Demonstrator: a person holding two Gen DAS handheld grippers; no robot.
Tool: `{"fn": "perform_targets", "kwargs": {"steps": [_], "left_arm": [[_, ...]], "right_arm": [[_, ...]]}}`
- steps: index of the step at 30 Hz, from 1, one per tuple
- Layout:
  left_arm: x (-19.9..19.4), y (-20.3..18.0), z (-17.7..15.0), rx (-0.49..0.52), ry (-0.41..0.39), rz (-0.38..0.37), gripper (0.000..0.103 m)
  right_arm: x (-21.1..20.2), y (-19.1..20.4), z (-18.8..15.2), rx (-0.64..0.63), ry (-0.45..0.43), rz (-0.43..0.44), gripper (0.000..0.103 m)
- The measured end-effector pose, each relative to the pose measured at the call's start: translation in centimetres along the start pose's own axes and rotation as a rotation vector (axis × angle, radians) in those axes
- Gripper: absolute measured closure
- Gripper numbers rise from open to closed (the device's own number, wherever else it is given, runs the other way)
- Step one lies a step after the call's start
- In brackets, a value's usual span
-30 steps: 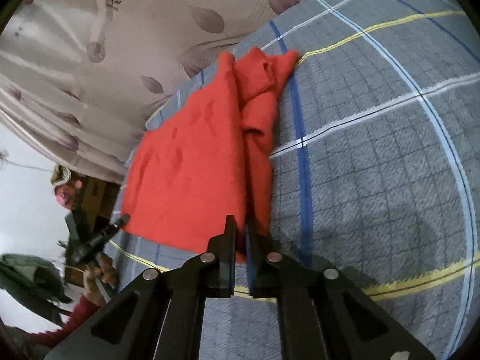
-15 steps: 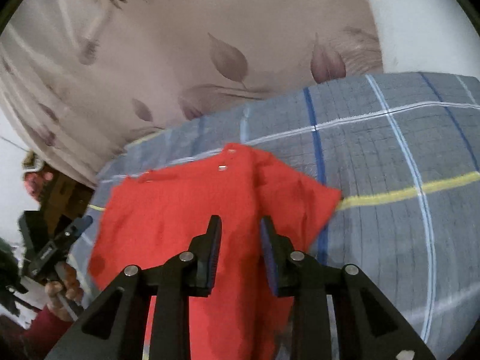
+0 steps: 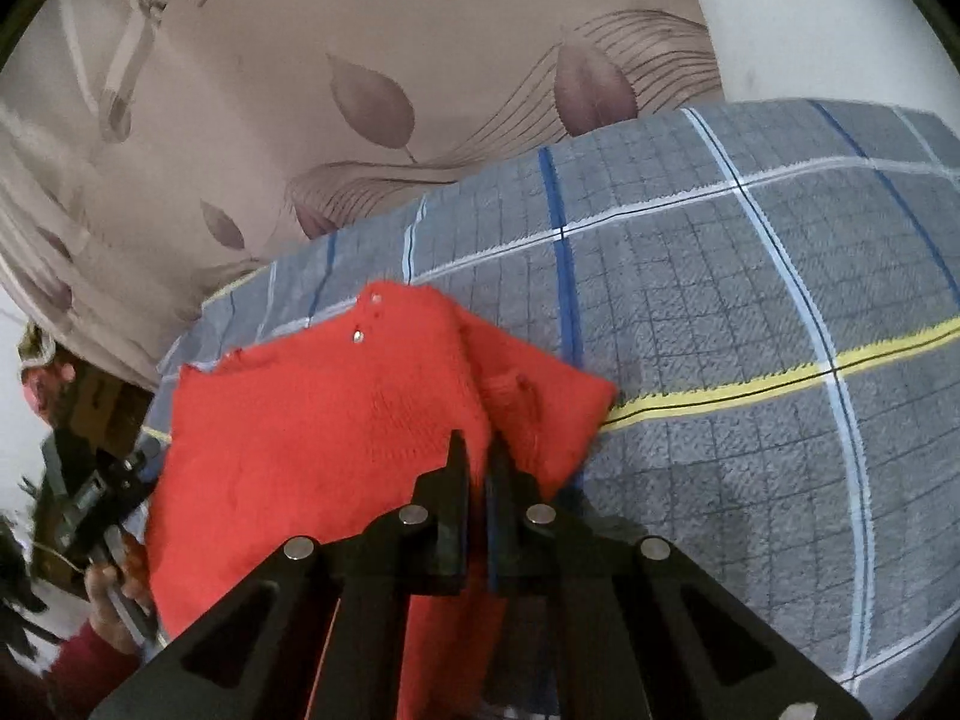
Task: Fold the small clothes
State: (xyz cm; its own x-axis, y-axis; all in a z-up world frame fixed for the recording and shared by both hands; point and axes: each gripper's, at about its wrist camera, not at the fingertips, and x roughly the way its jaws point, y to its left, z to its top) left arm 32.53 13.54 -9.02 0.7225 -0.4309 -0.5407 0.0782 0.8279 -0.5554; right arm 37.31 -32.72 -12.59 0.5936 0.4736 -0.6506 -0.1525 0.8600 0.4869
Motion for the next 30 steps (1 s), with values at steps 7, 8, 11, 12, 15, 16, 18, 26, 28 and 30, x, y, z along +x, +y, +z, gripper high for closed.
{"fn": "perform_targets", "kwargs": {"steps": [7,8,11,12,15,16,18,26,28,30], "left_arm": [[0.0,-0.4,-0.1,0.021,0.003,0.027,0.047],[0.1,-0.4,-0.1,0.022,0.003,0.029,0.047],[0.1,-0.5,-0.1,0.027,0.004,0.034,0.047],[0.1,-0.5,-0.1,0.028,0.005,0.035,0.047],[0.2,-0.5,-0.1,0.025,0.007,0.033,0.047],[0.2,-0.4,-0.1,0.023,0.008,0.031,0.047],[0.2,-0.2,-0.1,0.017,0.009,0.025,0.047],[0.3,0.1,-0.1,0.009,0.011,0.016,0.047],[0.3,0.0,0.0,0.012,0.010,0.020,0.047],[0.2,-0.2,0.0,0.017,0.010,0.027,0.047]], "right_arm": [[-4.2,1.5,0.3,-0.033,-0.142,-0.039,0.091],[-4.5,2.3,0.6,-0.062,-0.150,-0.038,0.091],[-3.2,5.4,1.5,-0.150,-0.112,-0.015,0.091],[-2.2,6.6,1.8,-0.187,-0.084,-0.008,0.091],[1.0,8.1,1.8,-0.270,-0.007,-0.089,0.091],[2.1,7.8,1.8,-0.269,0.021,-0.136,0.093],[3.1,6.5,1.9,-0.217,0.030,-0.177,0.100],[1.4,2.5,1.4,-0.073,-0.012,-0.107,0.103],[0.7,3.4,1.6,-0.075,-0.037,-0.121,0.103],[-0.9,5.0,1.0,-0.128,-0.103,-0.158,0.092]]}}
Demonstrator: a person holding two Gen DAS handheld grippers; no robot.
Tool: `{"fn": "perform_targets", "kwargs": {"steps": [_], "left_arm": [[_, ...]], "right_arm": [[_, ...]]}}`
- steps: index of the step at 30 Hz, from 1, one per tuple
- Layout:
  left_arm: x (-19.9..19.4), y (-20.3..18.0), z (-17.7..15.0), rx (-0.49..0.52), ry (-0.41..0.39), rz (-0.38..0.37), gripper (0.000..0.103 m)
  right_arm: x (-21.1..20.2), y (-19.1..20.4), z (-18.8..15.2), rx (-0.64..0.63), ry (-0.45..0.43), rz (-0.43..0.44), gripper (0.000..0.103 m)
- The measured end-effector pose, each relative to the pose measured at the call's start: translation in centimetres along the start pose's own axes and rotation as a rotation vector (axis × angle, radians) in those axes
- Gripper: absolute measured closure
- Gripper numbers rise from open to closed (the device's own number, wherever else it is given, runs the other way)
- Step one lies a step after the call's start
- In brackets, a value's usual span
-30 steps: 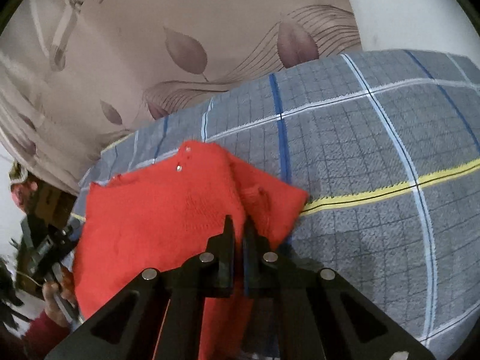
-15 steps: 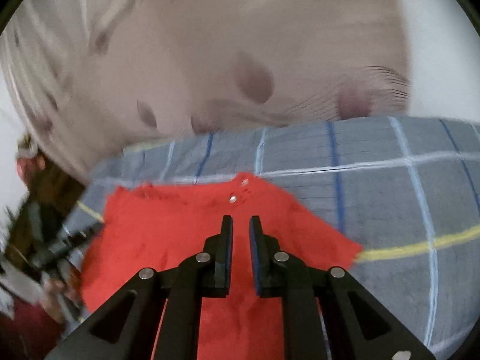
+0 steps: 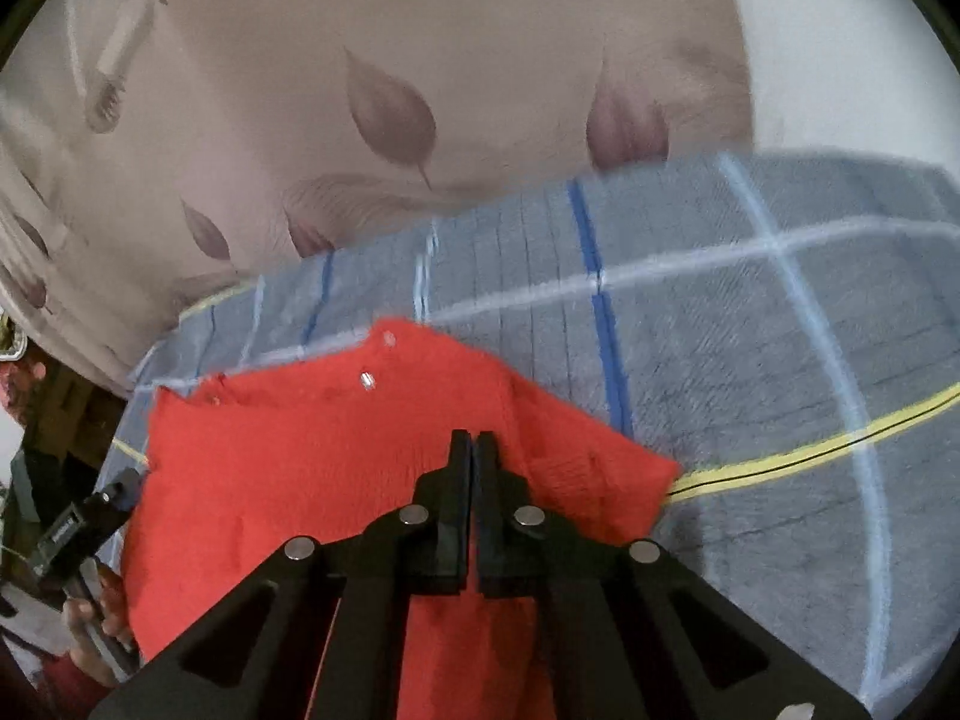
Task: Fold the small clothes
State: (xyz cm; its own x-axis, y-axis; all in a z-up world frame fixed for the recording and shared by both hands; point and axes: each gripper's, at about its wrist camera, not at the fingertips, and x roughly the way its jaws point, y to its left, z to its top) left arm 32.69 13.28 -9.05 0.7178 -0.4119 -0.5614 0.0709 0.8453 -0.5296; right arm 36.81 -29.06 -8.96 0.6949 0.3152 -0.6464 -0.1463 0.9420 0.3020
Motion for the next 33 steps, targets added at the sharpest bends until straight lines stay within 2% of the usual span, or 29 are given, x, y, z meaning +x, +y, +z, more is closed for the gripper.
{"fn": "perform_targets", "kwargs": {"steps": [4,6,9,11,14,15,16,18,21,25,33], "left_arm": [[-0.2,-0.7,-0.1,0.032,-0.012,0.053,0.046],[-0.6,-1.6,-0.3,0.071,-0.030,0.118,0.045],[-1.8,-2.9,-1.2,0.124,-0.072,0.197,0.041],[-2.9,-3.6,-1.9,0.153,-0.104,0.235,0.034],[-4.6,-5.1,-3.0,0.228,-0.163,0.321,0.021],[-5.3,-5.7,-3.3,0.262,-0.179,0.345,0.018],[-5.7,-6.2,-3.6,0.291,-0.190,0.365,0.015],[-6.4,-7.2,-4.0,0.347,-0.208,0.408,0.012],[-7.3,-8.1,-4.4,0.397,-0.219,0.420,0.012],[-8.0,-9.2,-4.5,0.443,-0.230,0.441,0.011],[-7.9,-9.3,-4.4,0.467,-0.237,0.473,0.011]], "right_arm": [[-3.2,4.1,-2.7,-0.150,-0.049,-0.055,0.091],[-4.0,5.7,-4.8,-0.222,-0.046,-0.119,0.088],[-4.8,6.5,-7.5,-0.249,-0.032,-0.150,0.088],[-5.0,6.8,-8.8,-0.251,-0.020,-0.169,0.086],[-5.1,7.0,-10.1,-0.243,-0.012,-0.201,0.069],[-5.3,7.1,-10.5,-0.240,-0.013,-0.213,0.057],[-5.2,7.1,-10.8,-0.234,-0.011,-0.221,0.048],[-5.0,7.4,-11.5,-0.224,0.003,-0.235,0.046],[-4.8,7.8,-12.1,-0.238,0.013,-0.261,0.043],[-4.5,8.0,-12.3,-0.247,0.021,-0.264,0.029],[-4.0,7.9,-12.2,-0.241,0.047,-0.272,0.026]]}}
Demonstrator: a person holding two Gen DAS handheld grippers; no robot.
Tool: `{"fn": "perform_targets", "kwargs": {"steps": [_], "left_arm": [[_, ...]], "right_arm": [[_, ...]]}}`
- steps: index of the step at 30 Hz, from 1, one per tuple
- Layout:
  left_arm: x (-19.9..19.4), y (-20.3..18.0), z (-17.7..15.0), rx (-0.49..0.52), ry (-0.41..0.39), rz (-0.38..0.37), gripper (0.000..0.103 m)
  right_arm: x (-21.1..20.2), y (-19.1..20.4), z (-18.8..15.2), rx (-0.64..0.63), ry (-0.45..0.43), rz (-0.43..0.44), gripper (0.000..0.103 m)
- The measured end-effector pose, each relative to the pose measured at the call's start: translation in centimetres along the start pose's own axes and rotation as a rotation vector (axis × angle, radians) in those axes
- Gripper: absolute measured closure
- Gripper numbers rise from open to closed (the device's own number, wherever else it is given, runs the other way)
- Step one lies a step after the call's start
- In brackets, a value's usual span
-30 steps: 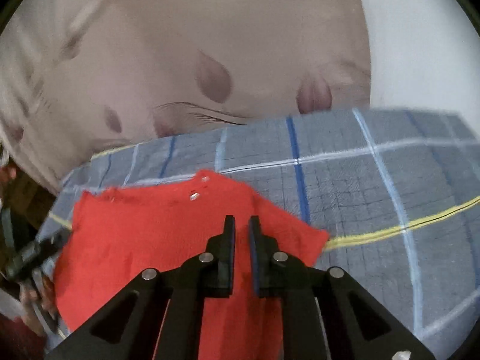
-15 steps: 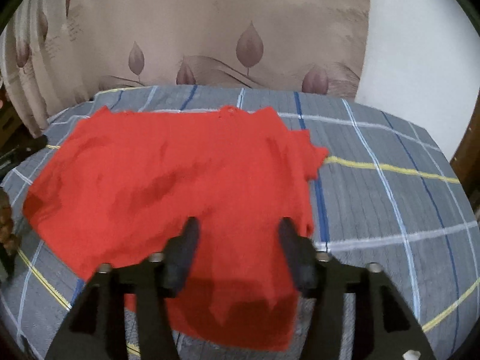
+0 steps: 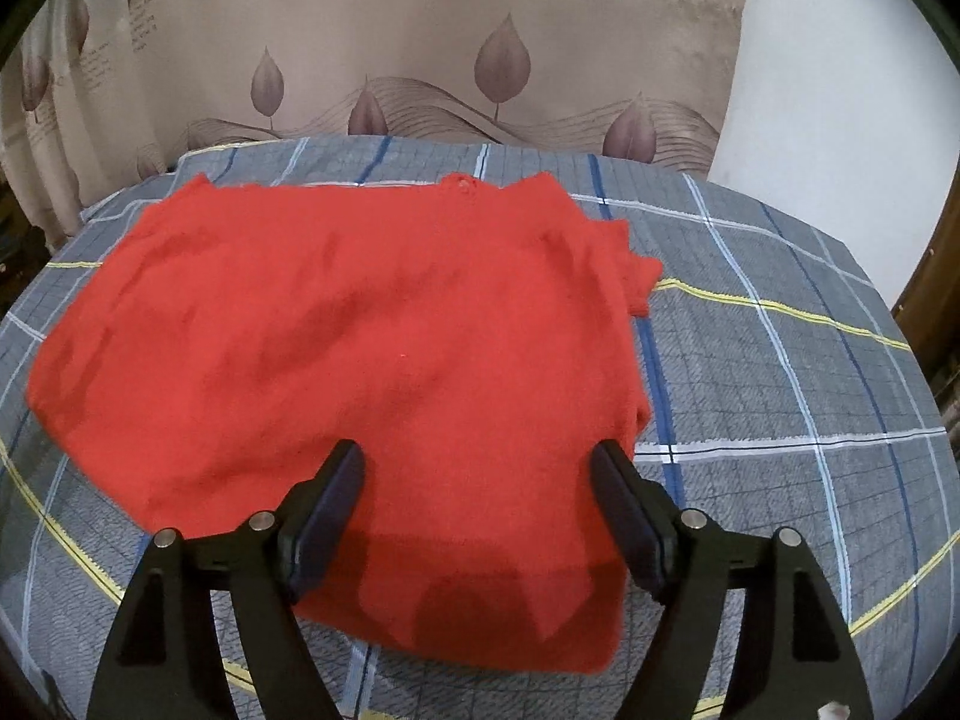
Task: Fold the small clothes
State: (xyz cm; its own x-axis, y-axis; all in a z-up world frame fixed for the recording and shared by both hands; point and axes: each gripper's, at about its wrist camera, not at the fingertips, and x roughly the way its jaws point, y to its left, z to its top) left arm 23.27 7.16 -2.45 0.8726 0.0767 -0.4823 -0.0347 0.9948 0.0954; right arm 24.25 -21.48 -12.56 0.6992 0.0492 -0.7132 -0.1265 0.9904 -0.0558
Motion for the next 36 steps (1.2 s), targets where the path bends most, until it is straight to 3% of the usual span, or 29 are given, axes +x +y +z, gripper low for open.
{"fn": "perform_targets", "kwargs": {"steps": [10,17,24,33,36], "left_arm": [[2.9,1.4,-0.1,-0.001,0.060,0.015,0.011],[5.3,3.6,-0.3,-0.044,0.115,-0.007,0.011],[7.8,8.1,-0.5,-0.202,0.225,-0.278,0.011],[11.4,9.5,-1.2,-0.357,0.355,-0.627,0.011],[13.1,8.5,-0.9,-0.339,0.421,-0.658,0.011]], "right_arm": [[0.2,-0.2,0.0,0.009,0.009,0.026,0.015],[0.1,-0.2,-0.1,0.012,0.006,0.030,0.014],[0.1,0.0,-0.2,0.010,0.012,0.030,0.010],[0.2,0.0,-0.1,0.007,0.015,0.032,0.006],[0.3,0.1,-0.1,0.006,0.015,0.029,0.003]]}}
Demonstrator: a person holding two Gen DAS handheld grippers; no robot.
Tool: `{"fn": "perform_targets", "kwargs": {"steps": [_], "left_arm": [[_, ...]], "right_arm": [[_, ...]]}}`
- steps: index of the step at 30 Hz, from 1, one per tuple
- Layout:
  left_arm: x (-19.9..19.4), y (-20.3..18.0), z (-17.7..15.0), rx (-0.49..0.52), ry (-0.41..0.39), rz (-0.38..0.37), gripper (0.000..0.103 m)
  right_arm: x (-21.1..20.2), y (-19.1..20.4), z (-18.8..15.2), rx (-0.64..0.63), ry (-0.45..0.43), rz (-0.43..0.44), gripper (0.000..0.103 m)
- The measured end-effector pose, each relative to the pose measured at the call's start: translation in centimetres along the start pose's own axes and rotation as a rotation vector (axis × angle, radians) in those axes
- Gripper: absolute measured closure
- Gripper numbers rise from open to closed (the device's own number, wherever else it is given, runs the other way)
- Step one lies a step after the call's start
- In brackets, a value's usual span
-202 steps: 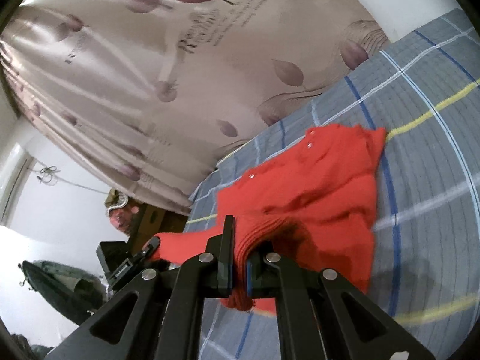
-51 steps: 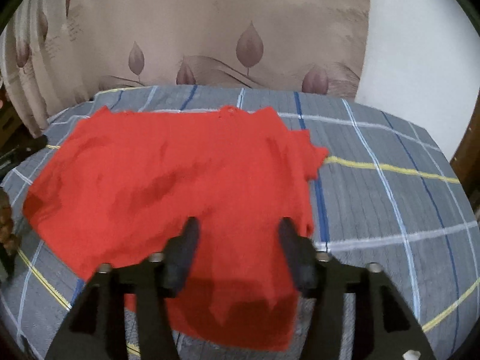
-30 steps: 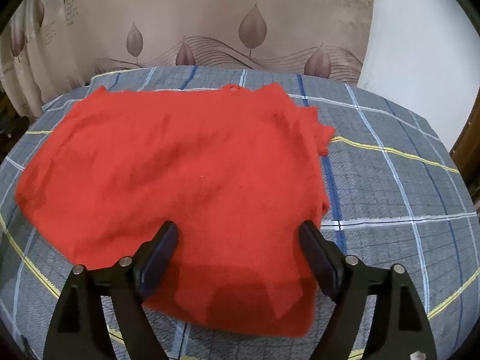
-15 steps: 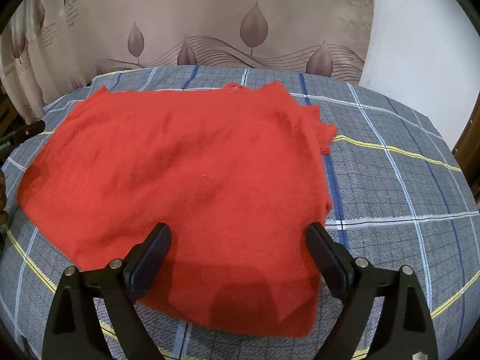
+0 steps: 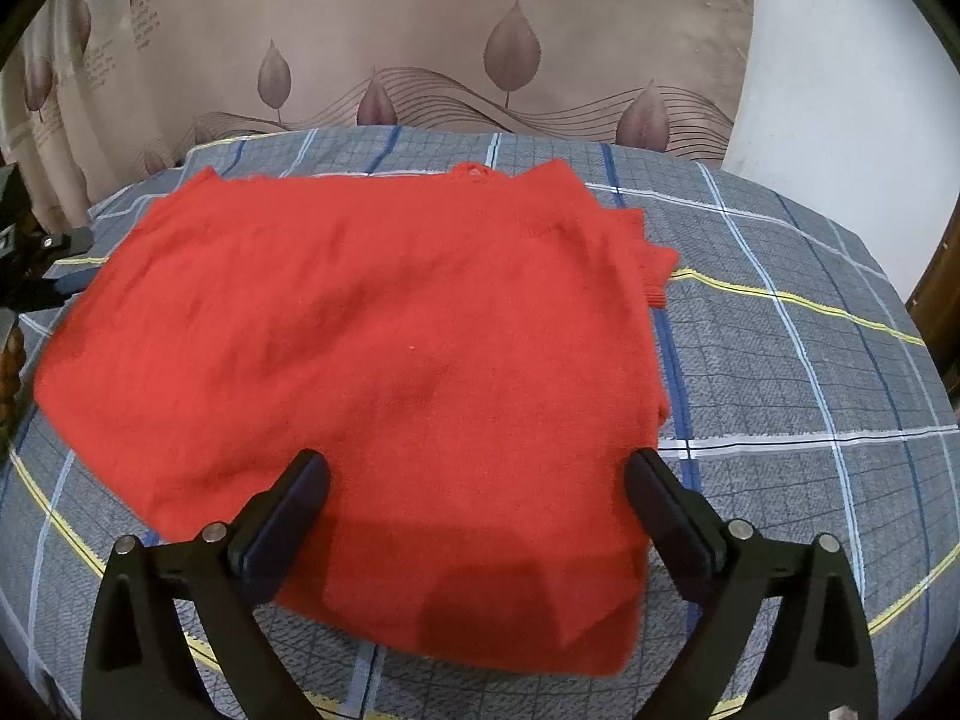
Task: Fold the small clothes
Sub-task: 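Grasp the red sweater edge with the left gripper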
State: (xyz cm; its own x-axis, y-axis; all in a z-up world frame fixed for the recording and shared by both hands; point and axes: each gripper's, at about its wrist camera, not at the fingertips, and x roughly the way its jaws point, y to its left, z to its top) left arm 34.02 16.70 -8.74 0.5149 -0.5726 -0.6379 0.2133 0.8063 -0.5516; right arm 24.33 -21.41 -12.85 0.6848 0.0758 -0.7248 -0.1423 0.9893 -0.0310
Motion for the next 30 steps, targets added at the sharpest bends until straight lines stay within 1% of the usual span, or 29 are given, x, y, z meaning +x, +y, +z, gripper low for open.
{"fn": "perform_targets", "kwargs": {"steps": [3,6,8,9,10,11,13,16,20,23,26,30], "left_arm": [[1.1,-0.4,0.8,0.030,0.032,-0.031,0.011],[2.2,-0.4,1.7,0.016,0.056,-0.077,0.013],[2.8,-0.4,2.2,0.012,0.058,-0.087,0.025],[3.2,-0.5,2.3,0.024,0.060,-0.071,0.045],[3.5,-0.5,2.4,0.032,0.064,-0.055,0.062],[3.8,-0.4,2.3,0.038,0.060,-0.041,0.068],[3.9,0.1,2.3,0.025,0.047,-0.048,0.077],[3.9,0.1,2.3,0.027,0.040,-0.041,0.081],[3.7,-1.0,2.2,0.058,0.026,0.012,0.084],[3.8,-1.6,2.2,0.063,0.024,0.059,0.084],[3.8,-2.8,2.3,0.126,0.026,0.099,0.084],[3.6,-3.1,2.5,0.129,0.027,0.129,0.084]], "right_arm": [[0.1,0.0,0.0,0.004,-0.002,0.001,0.002],[0.2,-0.2,0.1,0.013,0.001,-0.005,0.001],[0.3,-0.2,0.2,0.014,0.003,-0.006,0.001],[0.3,-0.2,0.2,0.013,0.004,-0.007,0.001],[0.3,-0.2,0.1,0.013,0.004,-0.008,0.001],[0.2,-0.3,0.1,0.013,0.004,-0.008,0.001],[0.2,-0.3,0.1,0.014,0.004,-0.009,0.001],[0.3,-0.3,0.1,0.011,0.008,-0.010,0.001],[0.3,-0.4,0.1,0.018,0.002,-0.007,0.001],[-0.1,-1.1,0.1,0.054,-0.015,0.010,0.001],[-0.6,-2.2,-0.1,0.105,-0.045,0.043,0.001],[-1.3,-3.3,-0.4,0.158,-0.084,0.079,0.000]]}}
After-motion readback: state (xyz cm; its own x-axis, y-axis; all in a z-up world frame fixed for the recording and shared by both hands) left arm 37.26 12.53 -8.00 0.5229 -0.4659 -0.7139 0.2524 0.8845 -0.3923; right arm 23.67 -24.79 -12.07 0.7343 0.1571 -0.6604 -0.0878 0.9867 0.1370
